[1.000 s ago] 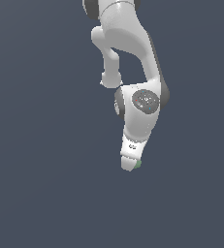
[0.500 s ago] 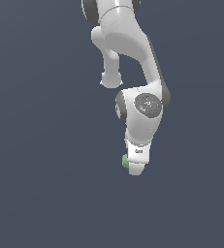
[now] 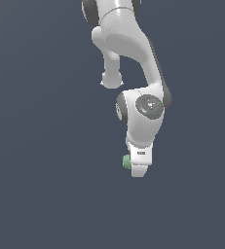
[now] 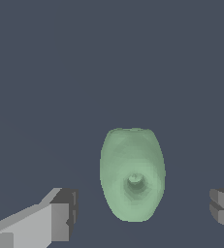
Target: Pick up the object and move it to a goal position.
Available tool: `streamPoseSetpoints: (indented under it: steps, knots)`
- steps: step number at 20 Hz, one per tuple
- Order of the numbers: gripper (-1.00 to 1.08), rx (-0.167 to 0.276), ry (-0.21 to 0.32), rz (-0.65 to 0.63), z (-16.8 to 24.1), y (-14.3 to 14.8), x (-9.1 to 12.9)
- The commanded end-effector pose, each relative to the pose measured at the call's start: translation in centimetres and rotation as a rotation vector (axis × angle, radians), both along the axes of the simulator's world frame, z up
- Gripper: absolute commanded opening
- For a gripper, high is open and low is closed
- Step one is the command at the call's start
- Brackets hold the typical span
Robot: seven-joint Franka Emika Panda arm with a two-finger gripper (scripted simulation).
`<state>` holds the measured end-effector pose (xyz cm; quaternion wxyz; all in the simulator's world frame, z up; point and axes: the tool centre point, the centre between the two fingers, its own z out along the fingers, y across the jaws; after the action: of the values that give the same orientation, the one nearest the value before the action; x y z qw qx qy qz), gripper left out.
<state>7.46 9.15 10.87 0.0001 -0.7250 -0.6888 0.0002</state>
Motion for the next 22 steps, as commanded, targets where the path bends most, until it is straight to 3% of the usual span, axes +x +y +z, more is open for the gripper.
streamPoseSetpoints:
  steps: [1,11,17,18,22]
  knots:
    - [1.0,0.0,0.0,0.0,-0.2,0.0,0.0]
    - [1.0,0.0,0.0,0.005,-4.6,0.0,-0.1]
    - [1.0,0.0,0.0,0.005,-5.0,0.0,0.0]
    - [-1.0,0.0,0.0,0.005,-5.0,0.0,0.0]
    - [-1.0,0.0,0.0,0.005,-5.0,0.0,0.0]
